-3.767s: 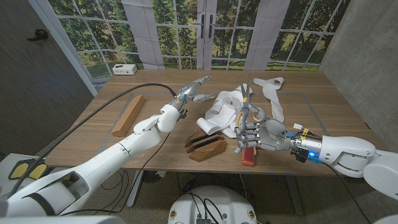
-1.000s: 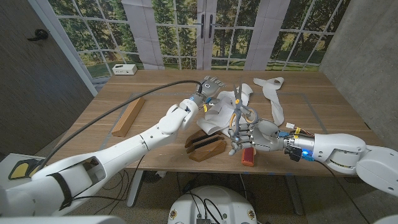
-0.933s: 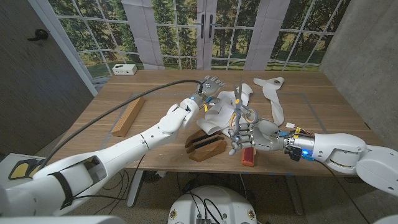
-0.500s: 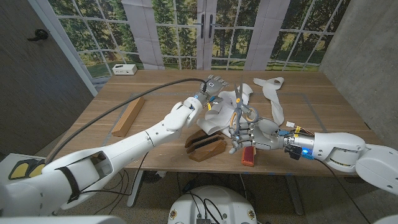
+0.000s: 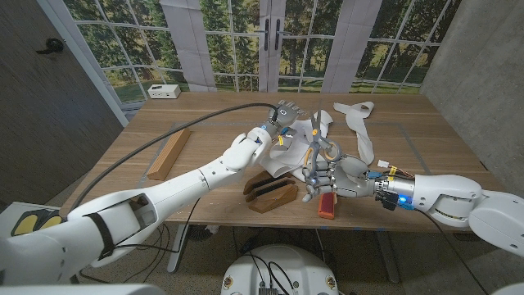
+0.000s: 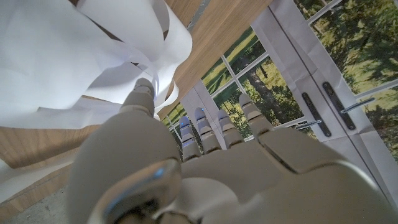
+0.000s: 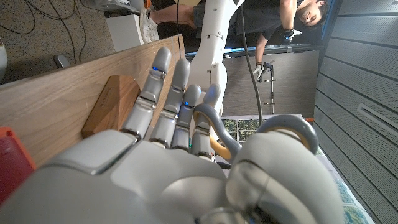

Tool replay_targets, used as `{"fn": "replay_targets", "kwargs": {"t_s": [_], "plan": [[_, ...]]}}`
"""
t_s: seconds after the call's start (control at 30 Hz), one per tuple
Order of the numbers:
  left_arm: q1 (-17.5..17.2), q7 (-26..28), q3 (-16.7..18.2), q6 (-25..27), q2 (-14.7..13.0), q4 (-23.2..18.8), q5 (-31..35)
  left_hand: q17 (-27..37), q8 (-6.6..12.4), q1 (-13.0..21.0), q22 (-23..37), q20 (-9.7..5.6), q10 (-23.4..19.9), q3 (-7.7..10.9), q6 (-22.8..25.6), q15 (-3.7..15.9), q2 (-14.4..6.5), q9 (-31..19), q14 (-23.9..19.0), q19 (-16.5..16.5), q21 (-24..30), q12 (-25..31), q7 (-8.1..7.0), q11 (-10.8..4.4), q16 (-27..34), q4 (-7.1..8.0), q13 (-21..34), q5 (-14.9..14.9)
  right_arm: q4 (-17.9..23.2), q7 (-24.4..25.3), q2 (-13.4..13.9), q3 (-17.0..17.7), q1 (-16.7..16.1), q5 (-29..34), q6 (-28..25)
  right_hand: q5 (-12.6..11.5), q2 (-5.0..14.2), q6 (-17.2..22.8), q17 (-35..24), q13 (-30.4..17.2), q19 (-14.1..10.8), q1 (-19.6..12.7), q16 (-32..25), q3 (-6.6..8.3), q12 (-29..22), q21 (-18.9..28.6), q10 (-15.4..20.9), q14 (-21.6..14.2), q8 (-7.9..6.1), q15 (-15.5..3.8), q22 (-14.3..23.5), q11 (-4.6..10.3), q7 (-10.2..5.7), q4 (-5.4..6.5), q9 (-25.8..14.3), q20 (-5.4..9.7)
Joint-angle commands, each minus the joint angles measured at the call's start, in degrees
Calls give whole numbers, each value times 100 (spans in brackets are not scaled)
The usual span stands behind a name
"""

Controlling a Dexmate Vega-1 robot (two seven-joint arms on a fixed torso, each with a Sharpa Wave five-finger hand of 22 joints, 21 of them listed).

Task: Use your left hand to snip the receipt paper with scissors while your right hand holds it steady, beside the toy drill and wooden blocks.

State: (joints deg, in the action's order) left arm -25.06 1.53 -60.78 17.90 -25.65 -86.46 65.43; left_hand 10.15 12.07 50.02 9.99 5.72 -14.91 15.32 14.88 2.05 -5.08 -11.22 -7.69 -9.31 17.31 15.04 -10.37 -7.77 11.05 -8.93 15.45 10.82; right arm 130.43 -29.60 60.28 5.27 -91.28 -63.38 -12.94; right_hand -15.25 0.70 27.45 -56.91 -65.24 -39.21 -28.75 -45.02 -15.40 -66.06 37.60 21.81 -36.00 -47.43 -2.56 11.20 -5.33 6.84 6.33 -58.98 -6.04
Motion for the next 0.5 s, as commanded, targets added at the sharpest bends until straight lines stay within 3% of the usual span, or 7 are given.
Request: {"fn": "replay_targets", "kwargs": {"t_s": [0.03,0.5], "plan": [[158,29,-227,-31,189,268,-114,6,-4,18,31,-58,-37,10,53,368,42,-14,-65,-56,-27,26,-18,-26,16,-10,1,22,39,13,-52,46,-88,25,22,8,14,77,-20,-16,-32,-70,13,-53,6,-15,55,-11,28,-25,11,6,-2,0,-8,10],[214,-45,-322,8,174,263,-183,4,-6,20,31,-69,-44,-5,83,386,77,-13,-93,-72,-59,20,-19,-31,18,-10,-1,24,82,27,-89,68,-135,54,23,14,25,86,-11,-2,-34,-73,24,-84,28,-32,73,-25,44,-26,11,6,6,8,-6,10]]}}
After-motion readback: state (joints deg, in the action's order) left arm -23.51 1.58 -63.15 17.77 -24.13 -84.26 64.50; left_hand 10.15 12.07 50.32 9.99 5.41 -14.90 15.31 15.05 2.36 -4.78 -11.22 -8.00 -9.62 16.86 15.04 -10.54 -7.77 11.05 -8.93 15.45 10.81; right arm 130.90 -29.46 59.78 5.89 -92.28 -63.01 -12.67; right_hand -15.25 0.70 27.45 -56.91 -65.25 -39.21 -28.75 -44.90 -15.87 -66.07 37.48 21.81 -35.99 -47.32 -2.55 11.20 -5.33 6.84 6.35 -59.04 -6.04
